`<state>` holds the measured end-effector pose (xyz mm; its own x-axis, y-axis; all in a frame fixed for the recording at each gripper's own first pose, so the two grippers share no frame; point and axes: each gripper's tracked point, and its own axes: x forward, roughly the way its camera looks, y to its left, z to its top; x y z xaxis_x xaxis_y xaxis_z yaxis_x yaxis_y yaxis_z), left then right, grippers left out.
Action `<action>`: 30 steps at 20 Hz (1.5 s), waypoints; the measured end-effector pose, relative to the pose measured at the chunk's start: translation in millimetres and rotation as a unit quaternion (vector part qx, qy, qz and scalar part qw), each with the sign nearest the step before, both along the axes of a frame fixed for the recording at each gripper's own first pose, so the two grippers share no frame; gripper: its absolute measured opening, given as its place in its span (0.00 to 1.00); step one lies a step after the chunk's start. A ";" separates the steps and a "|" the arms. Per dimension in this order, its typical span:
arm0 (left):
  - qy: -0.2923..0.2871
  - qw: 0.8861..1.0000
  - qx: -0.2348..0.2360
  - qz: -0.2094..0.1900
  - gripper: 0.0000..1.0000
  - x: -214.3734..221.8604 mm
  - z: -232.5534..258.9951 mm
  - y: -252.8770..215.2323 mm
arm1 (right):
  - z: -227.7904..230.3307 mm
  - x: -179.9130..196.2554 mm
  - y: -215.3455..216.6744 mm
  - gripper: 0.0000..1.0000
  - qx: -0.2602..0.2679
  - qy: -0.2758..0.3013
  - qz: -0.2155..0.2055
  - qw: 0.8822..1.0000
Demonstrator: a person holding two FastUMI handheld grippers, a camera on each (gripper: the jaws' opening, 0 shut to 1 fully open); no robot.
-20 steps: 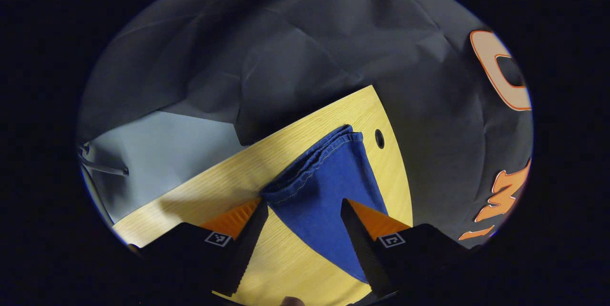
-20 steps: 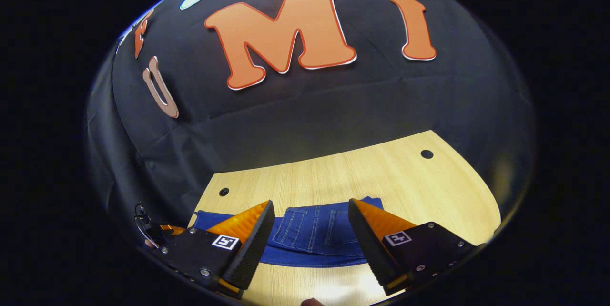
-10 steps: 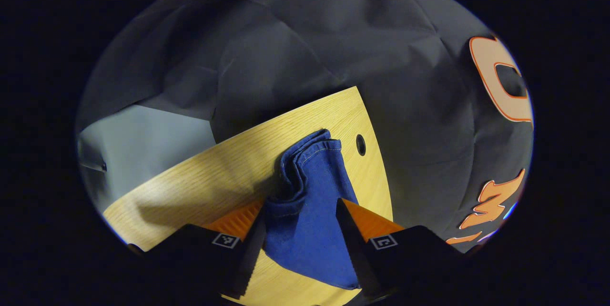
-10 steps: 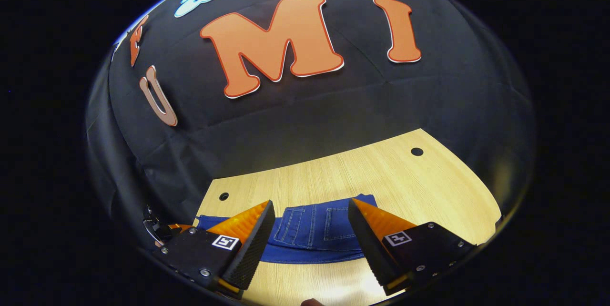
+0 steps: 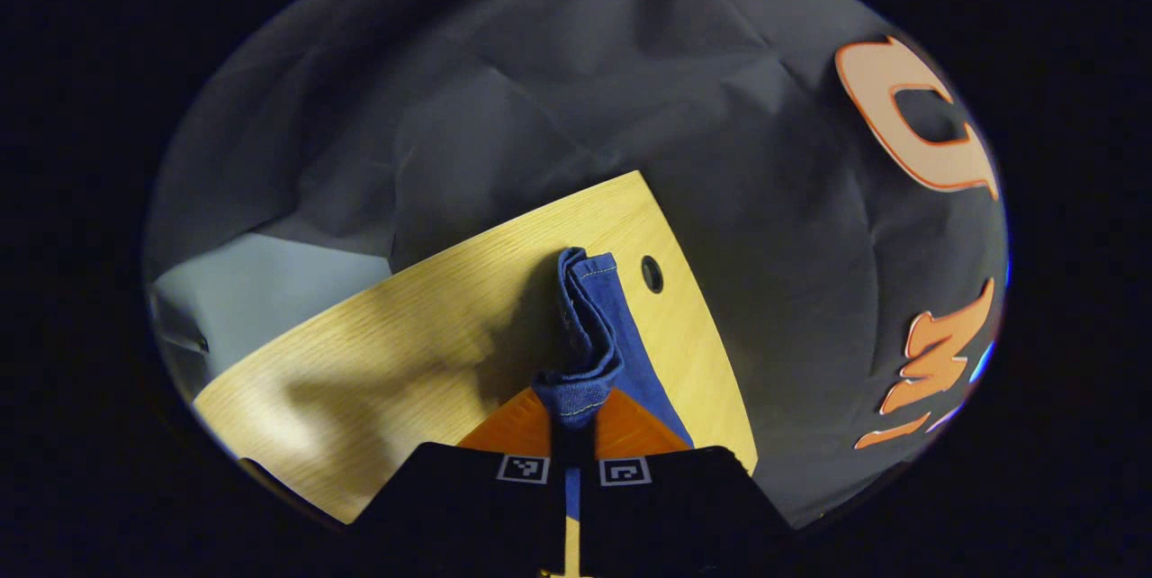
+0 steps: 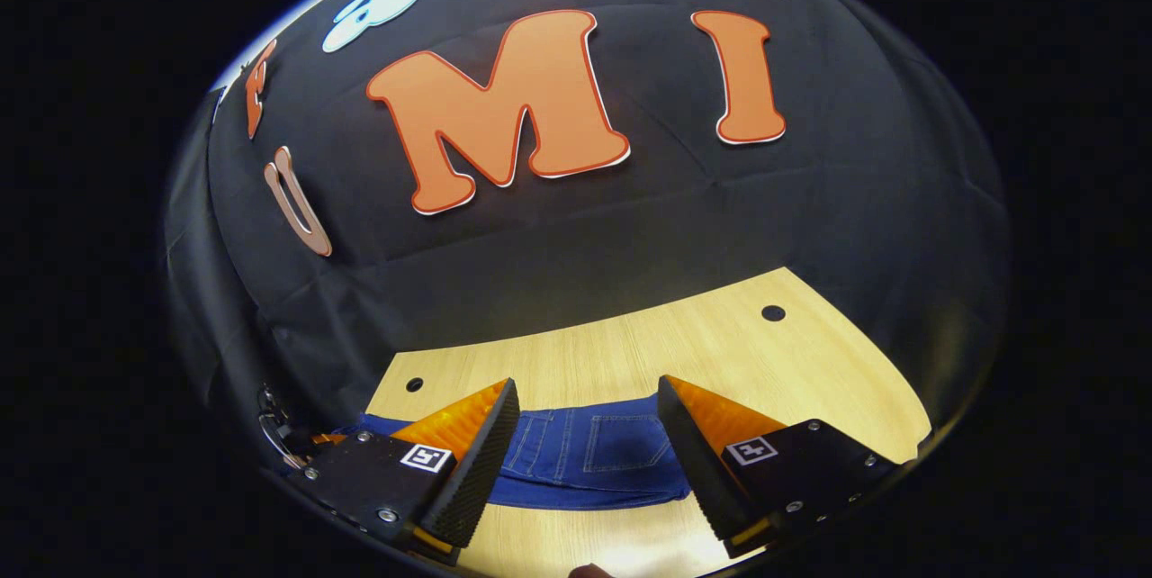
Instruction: Grasp the waist and the cuffs of the jeans and fold them to make the two legs overlap; first hold the waist and fold one-third of the jeans toward the cuffs, then hold the cuffs and fold the remaining one-third in the same direction to finish folding.
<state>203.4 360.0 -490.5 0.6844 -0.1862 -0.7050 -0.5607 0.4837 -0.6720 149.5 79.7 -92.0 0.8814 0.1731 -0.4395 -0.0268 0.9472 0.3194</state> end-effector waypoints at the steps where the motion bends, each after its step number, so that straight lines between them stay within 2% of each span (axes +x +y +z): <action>1: -0.012 1.000 0.011 -0.008 0.06 2.8 12.0 -6.0 | 1.2 1.3 -3.3 0.95 -0.003 -0.003 0.002 1.000; 6: -0.064 0.994 0.064 -0.056 0.06 15.5 78.6 -40.5 | 2.1 7.8 -11.7 0.95 -0.010 -0.017 0.023 1.000; 15: -0.152 0.975 0.098 -0.131 0.06 40.8 190.9 -150.2 | -8.3 13.5 -27.6 0.95 -0.024 -0.029 0.056 0.998; 22: -0.185 0.955 0.109 -0.206 0.06 51.1 229.6 -251.1 | -21.1 16.2 -47.1 0.96 -0.028 -0.027 0.065 0.997; 30: -0.184 0.931 0.109 -0.297 0.06 56.9 227.2 -377.8 | -37.5 18.3 -77.5 0.97 -0.019 -0.017 0.062 0.998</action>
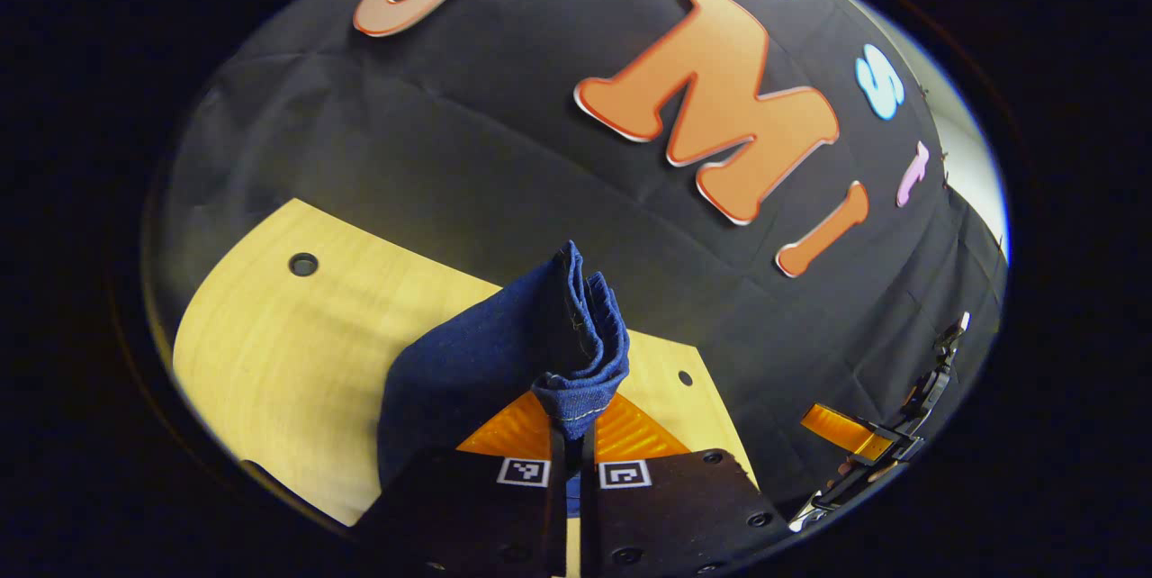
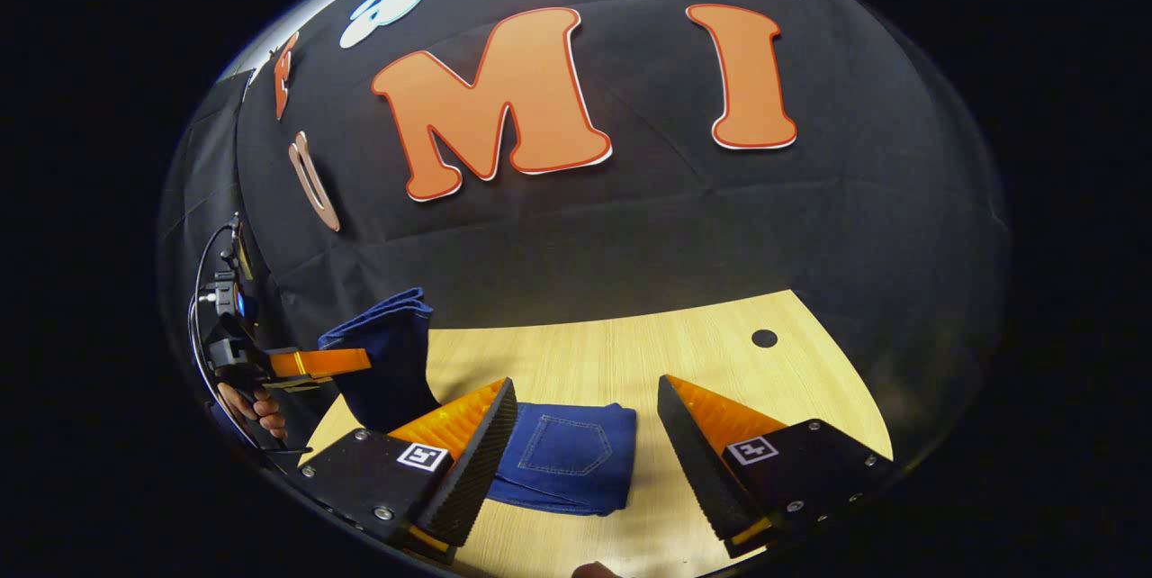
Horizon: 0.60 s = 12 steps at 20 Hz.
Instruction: Grasp the waist and the cuffs of the jeans and fold them to make the two legs overlap; first hold the waist and fold one-third of the jeans toward the cuffs, then hold the cuffs and fold the remaining one-third in the same direction to finish folding.
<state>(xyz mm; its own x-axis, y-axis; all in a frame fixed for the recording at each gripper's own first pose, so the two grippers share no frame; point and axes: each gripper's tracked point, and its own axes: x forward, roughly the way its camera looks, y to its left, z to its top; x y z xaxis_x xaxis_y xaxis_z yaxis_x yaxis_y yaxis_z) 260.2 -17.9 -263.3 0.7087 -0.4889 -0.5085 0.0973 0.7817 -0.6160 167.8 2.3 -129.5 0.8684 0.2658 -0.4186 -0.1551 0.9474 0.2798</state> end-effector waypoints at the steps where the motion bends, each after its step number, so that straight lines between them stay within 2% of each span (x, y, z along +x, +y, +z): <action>1: 0.004 1.000 0.004 -0.014 0.06 -0.6 -2.8 -14.5 | -2.4 0.6 -6.9 0.97 -0.001 0.003 -0.004 1.000; 5: 0.019 0.998 0.018 -0.055 0.06 -10.2 -14.6 -71.3 | -8.8 4.1 -27.0 0.97 0.010 0.008 -0.013 1.000; 9: 0.037 0.992 0.059 -0.101 0.06 -24.1 -38.3 -117.4 | -19.5 6.2 -41.6 0.97 0.014 0.017 -0.019 1.000; 12: 0.034 0.979 0.129 -0.154 0.08 -41.4 -58.0 -143.2 | -30.0 5.0 -48.3 0.97 0.014 0.027 -0.019 0.999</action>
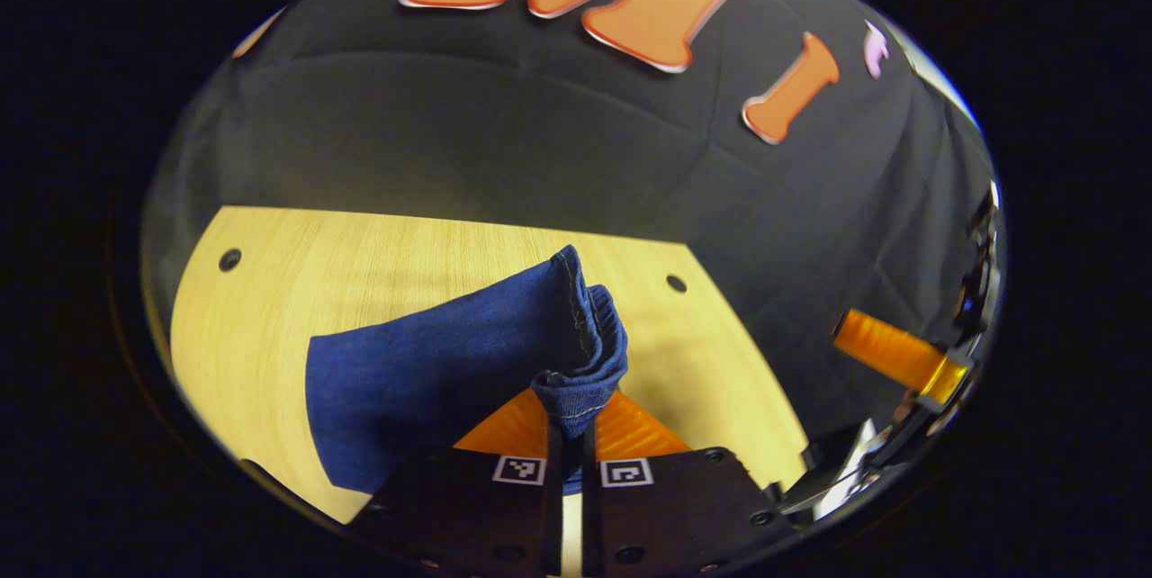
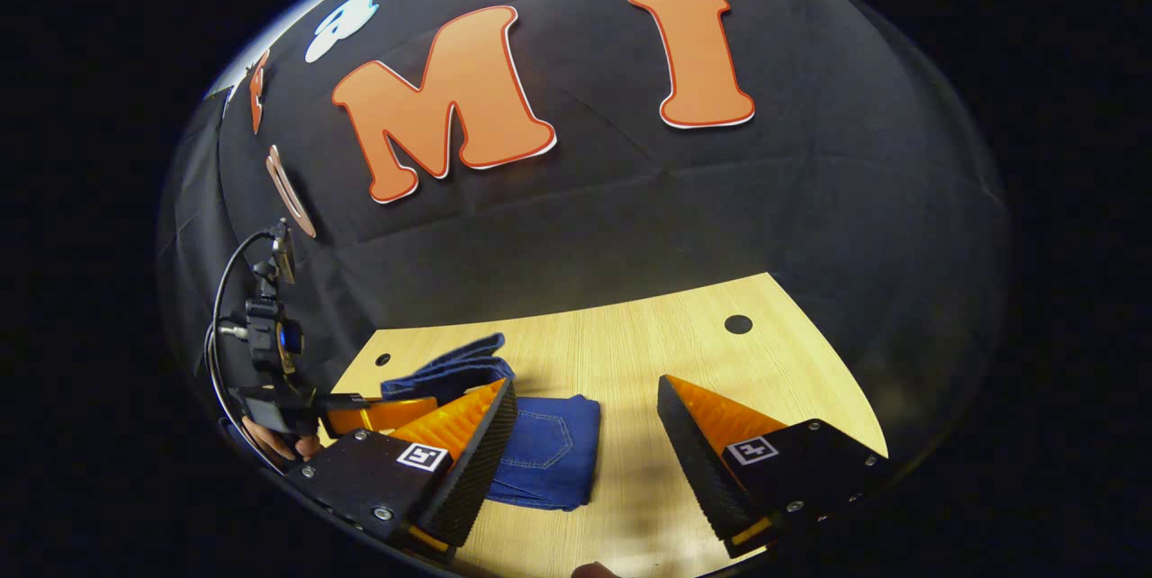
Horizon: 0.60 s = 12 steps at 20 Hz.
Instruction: Grasp the waist and the cuffs of the jeans and fold them to make the two legs overlap; first hold the waist and fold one-third of the jeans toward the cuffs, then hold the cuffs and fold the remaining one-third in the same direction to finish folding.
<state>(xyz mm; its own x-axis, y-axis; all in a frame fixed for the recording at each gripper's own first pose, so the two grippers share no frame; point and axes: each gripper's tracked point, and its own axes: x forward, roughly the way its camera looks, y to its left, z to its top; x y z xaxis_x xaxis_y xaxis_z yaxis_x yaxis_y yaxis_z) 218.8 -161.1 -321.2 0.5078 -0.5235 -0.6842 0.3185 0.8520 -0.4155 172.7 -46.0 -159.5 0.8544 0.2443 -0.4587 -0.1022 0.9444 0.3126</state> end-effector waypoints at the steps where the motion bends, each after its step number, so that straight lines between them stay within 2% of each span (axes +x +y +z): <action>1: 0.000 1.000 0.019 -0.017 0.09 -6.9 -5.5 -8.4 | -3.2 0.6 -1.9 0.97 0.000 0.003 0.000 1.000; 3: 0.003 0.999 0.028 -0.039 0.23 -16.9 -12.5 -26.3 | -5.9 1.2 -3.9 0.97 0.001 0.008 0.001 1.000; 5: 0.007 0.999 0.003 -0.051 0.48 -28.1 -7.1 -46.1 | -6.5 2.7 -4.8 0.97 0.001 0.007 0.001 1.000; 6: 0.004 0.999 -0.004 -0.052 0.66 -29.8 -2.7 -49.1 | -5.4 2.5 -3.4 0.97 0.003 0.006 0.003 1.000; 8: -0.017 0.999 0.003 -0.049 0.80 -25.1 7.1 -41.4 | -2.9 3.4 -0.8 0.97 0.006 0.004 0.004 1.000; 9: -0.031 0.999 0.007 -0.045 0.76 -22.8 14.8 -33.8 | -1.2 3.5 2.0 0.97 0.007 0.001 0.005 1.000; 11: -0.061 0.998 0.015 -0.025 0.84 -14.3 30.4 -17.2 | 4.6 3.8 6.0 0.97 0.002 -0.011 0.004 1.000; 12: -0.079 0.997 0.022 -0.012 0.92 -8.3 38.9 -4.9 | 10.3 3.8 7.9 0.97 -0.001 -0.023 0.002 1.000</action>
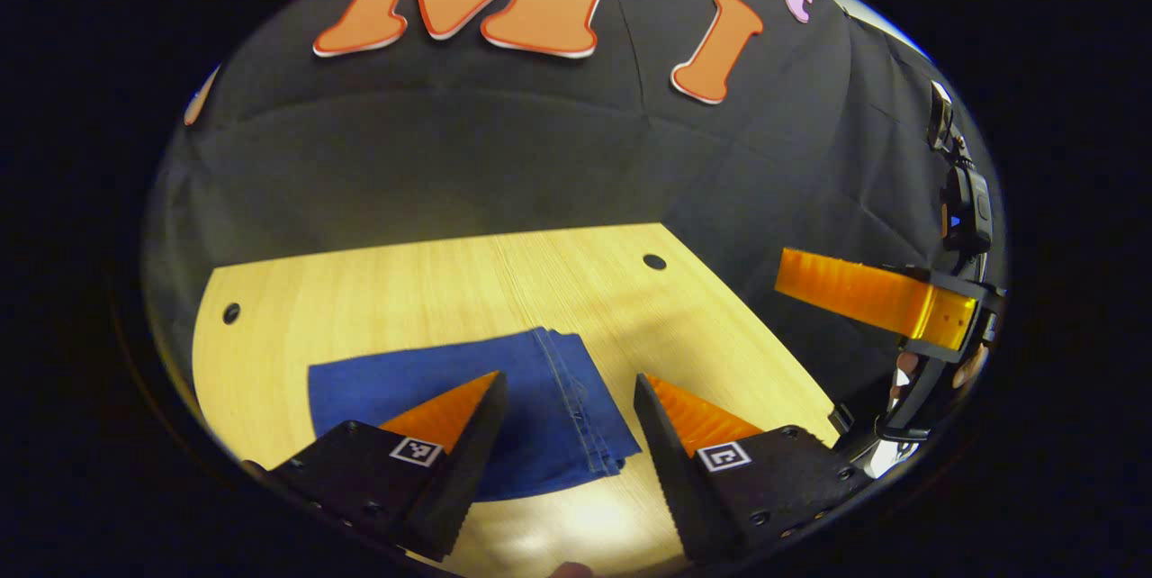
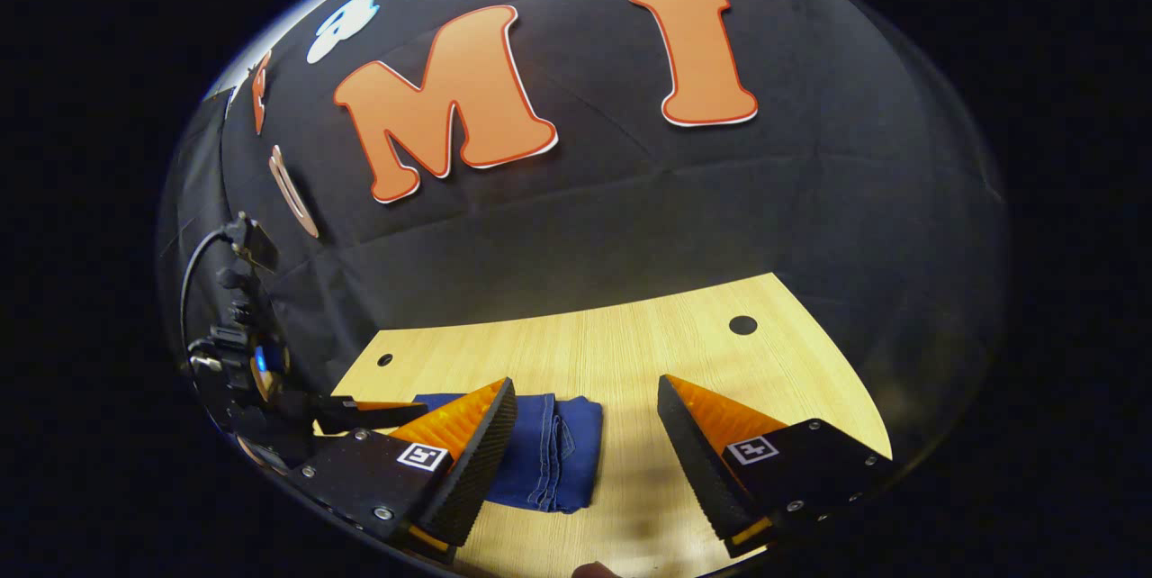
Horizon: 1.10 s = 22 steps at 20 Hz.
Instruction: Grasp the waist and the cuffs of the jeans and fold them to make the two legs overlap; first hold the waist and fold one-third of the jeans toward the cuffs, then hold the cuffs and fold the remaining one-third in the same direction to finish folding.
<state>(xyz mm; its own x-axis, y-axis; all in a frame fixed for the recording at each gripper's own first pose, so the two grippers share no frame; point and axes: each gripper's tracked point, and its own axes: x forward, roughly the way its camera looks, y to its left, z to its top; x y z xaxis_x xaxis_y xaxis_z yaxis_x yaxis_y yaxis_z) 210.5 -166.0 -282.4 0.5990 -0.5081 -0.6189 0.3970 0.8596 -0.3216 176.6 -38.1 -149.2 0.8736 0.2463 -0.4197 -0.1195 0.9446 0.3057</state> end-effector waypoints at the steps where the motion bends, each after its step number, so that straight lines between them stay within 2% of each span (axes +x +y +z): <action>1: -0.021 1.000 0.005 0.014 0.99 4.7 9.6 11.8 | 7.5 1.8 3.9 0.97 -0.003 -0.015 -0.002 1.000; 2: -0.042 0.999 0.013 0.029 0.94 9.2 19.3 24.7 | 15.1 2.1 7.6 0.97 -0.008 -0.030 -0.004 1.000; 6: -0.121 0.989 0.030 0.085 0.96 21.4 68.1 77.9 | 45.7 2.6 29.3 0.97 -0.026 -0.090 -0.001 0.996; 12: -0.237 0.955 0.045 0.172 0.96 20.7 141.5 151.8 | 91.6 -3.3 62.9 0.97 -0.059 -0.182 0.005 0.981; 14: -0.262 0.944 0.046 0.195 0.95 17.2 162.9 172.4 | 96.1 -6.9 72.5 0.97 -0.063 -0.195 0.008 0.979; 15: -0.274 0.939 0.045 0.204 0.95 14.8 174.0 182.2 | 98.9 -8.9 76.8 1.00 -0.063 -0.202 0.013 0.977; 17: -0.290 0.930 0.042 0.222 0.95 11.2 188.1 201.7 | 104.4 -14.0 78.2 0.97 -0.064 -0.214 0.007 0.975; 22: -0.287 0.920 0.036 0.263 0.95 -5.7 185.7 244.2 | 112.0 -25.1 86.4 0.97 -0.063 -0.242 -0.006 0.968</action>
<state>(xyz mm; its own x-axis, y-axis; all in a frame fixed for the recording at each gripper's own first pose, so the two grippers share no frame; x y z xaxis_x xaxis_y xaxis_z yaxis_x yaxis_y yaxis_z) 204.9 78.2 -96.7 0.9893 -0.0240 -0.1437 0.0061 0.9922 -0.1243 151.5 48.3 -37.2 0.9780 0.2080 0.0127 -0.2082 0.9730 0.0995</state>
